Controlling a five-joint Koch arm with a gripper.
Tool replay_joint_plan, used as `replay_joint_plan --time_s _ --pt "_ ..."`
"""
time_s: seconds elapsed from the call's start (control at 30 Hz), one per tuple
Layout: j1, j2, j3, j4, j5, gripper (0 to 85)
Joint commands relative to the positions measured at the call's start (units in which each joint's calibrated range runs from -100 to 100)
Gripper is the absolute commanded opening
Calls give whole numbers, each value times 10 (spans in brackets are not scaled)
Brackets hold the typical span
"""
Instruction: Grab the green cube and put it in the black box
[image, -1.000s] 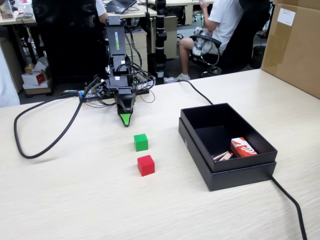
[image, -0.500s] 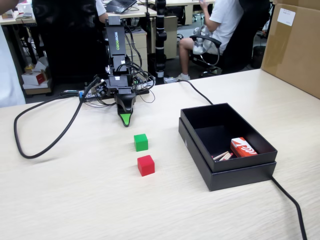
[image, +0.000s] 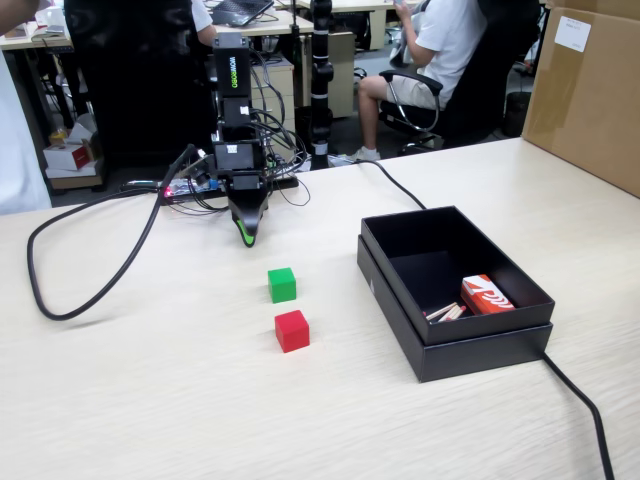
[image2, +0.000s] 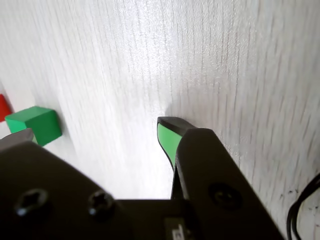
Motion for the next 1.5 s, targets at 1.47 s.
replay_joint_plan --time_s 1.47 --pt "36 867 713 -263 29 436"
